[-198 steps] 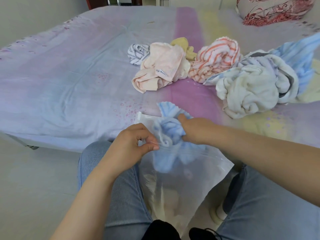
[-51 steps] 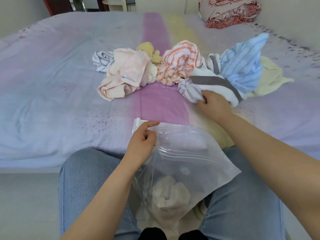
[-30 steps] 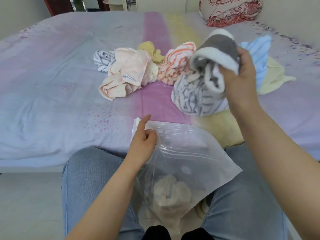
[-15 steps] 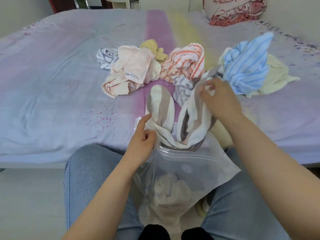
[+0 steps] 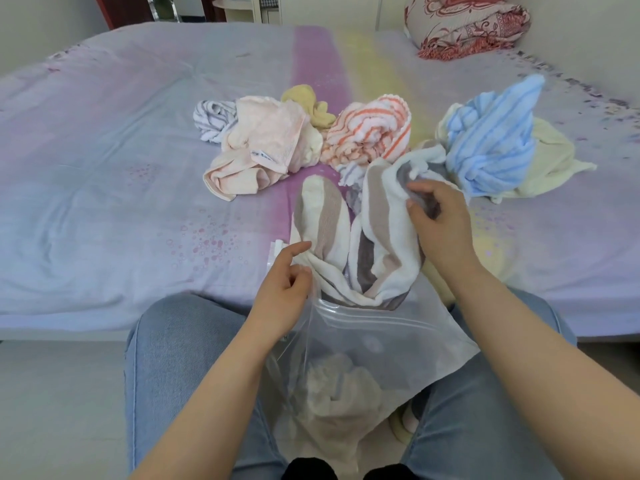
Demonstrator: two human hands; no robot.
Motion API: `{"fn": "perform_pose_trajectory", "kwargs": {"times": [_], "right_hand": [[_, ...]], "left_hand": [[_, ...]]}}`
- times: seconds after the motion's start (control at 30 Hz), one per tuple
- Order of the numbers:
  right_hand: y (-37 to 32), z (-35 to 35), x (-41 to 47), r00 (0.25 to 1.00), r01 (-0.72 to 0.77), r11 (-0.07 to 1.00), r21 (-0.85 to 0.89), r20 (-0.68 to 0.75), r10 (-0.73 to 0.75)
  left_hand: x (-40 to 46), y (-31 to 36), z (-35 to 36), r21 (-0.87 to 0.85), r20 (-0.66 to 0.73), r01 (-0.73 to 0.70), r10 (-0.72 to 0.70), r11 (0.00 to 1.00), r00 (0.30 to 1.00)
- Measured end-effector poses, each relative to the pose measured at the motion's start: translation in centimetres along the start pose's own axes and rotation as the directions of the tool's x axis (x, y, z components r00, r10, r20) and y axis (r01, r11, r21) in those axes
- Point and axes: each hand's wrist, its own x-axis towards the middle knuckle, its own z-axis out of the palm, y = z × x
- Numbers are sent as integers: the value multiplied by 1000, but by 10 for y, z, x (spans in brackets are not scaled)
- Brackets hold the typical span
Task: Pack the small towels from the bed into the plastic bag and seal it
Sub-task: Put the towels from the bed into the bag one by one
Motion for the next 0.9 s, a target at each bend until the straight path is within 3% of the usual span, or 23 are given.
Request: {"fn": "perform_pose_trajectory", "kwargs": {"times": [0.07, 0.13, 0.2, 0.27, 0.33, 0.37, 0.4, 0.47, 0.53, 0.6, 0.67, 0.77, 0.83, 0.9], "right_hand": [[-4, 1, 10, 952, -305, 941, 148, 65, 298], [0, -3, 31, 825, -560, 787, 260, 90, 557], [4, -12, 54, 701, -700, 626, 344, 165, 694], [10, -17, 67, 646, -762, 630, 152, 252, 721], [10, -13, 71, 800, -534, 818, -214, 186, 571], [4, -11, 70, 908, -360, 879, -313, 100, 407], [-2, -9, 66, 970, -219, 923, -318, 35, 242], [-23, -4, 52, 995, 61, 989, -132, -67, -70], [-40, 5, 28, 946, 324, 941, -97, 26, -323], [-51, 13, 3, 845, 511, 844, -165, 274, -459], [-57, 19, -21, 724, 539, 836, -106, 565, -395], [-50, 30, -44, 447, 297, 952, -74, 892, -71], [-46, 35, -48, 233, 183, 955, -234, 954, 189], [-47, 36, -46, 28, 94, 914, -395, 919, 394]], "left_hand": [[0, 0, 0, -3, -3, 3, -3, 1000, 1000], [-1, 1, 0, -8, -3, 3, -3, 1000, 1000], [-1, 2, 0, -9, 0, 5, -5, 1000, 1000], [-1, 3, -1, -5, 1, 12, -12, 1000, 1000], [1, 4, -3, -5, 6, 20, -20, 1000, 1000], [1, 5, -4, -8, 12, 20, -20, 1000, 1000], [1, 5, -5, -12, 17, 20, -19, 1000, 1000], [1, 4, -6, -24, 11, 17, -17, 1000, 1000], [-2, 4, -4, -47, -12, 18, -19, 999, 1000], [-4, 3, -3, -60, -36, 22, -24, 998, 999], [-6, 3, -2, -68, -59, 26, -30, 997, 998], [-10, 3, -2, -81, -90, 29, -36, 996, 995], [-13, 3, -3, -76, -91, 30, -37, 997, 995], [-15, 3, -4, -73, -85, 37, -44, 997, 995]]}}
